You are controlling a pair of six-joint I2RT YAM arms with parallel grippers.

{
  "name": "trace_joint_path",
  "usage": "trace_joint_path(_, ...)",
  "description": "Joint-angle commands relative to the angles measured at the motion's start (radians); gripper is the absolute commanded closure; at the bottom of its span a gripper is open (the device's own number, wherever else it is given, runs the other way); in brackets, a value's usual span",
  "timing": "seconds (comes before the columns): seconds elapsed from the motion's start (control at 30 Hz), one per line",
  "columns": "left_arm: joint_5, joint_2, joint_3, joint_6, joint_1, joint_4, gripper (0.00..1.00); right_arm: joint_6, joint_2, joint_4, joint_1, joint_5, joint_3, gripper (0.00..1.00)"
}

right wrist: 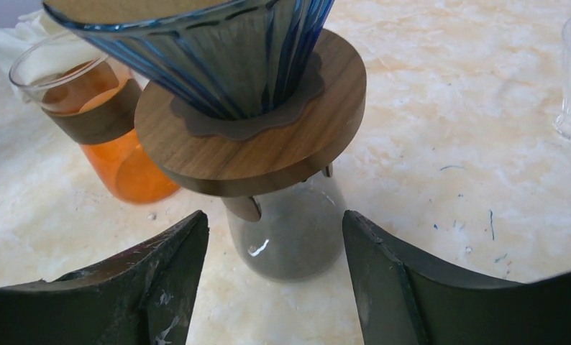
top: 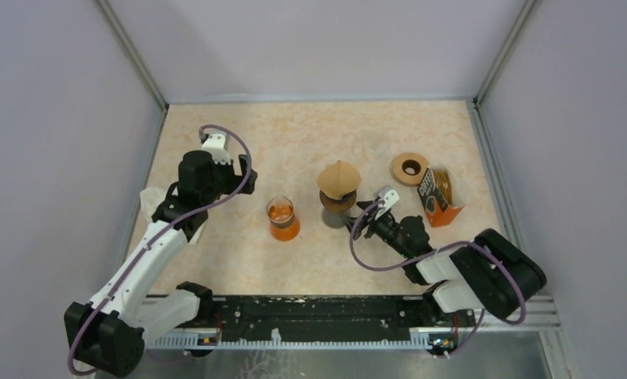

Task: Place the coffee filter in the dripper
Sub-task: Move the coffee server to the center of the board.

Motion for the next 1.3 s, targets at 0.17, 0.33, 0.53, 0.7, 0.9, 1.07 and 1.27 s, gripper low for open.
trace_joint_path(0.17, -0.029, -0.027, -0.028, -0.001, 0.03, 0.072, 0.06, 0.061, 0.28, 0.514, 0.024, 0.047, -0.006, 0.4)
trace_joint_path(0.33, -0.022, -0.031, -0.03, -0.004, 0.039, 0.073, 0.06, 0.057, 0.342, 0.536, 0.042, 0.072, 0.031, 0.45)
trace_joint_path(0.53, -0.01, -0.033, -0.033, -0.006, 0.046, 0.074, 0.06, 0.047, 0.413, 0.536, 0.043, 0.093, 0.084, 0.47)
trace_joint_path(0.7, 0.0, -0.033, -0.035, -0.006, 0.049, 0.076, 0.06, 0.038, 0.457, 0.536, 0.043, 0.105, 0.138, 0.48)
trace_joint_path(0.9, 0.007, -0.037, -0.036, -0.007, 0.051, 0.077, 0.06, 0.035, 0.507, 0.536, 0.043, 0.116, 0.213, 0.48)
trace_joint_path(1.07, 0.018, -0.038, -0.038, -0.008, 0.051, 0.079, 0.06, 0.031, 0.559, 0.536, 0.043, 0.133, 0.284, 0.48)
trace_joint_path(1.27, 0.029, -0.04, -0.039, -0.012, 0.051, 0.079, 0.06, 0.101, 0.594, 0.494, 0.043, 0.151, 0.356, 0.51)
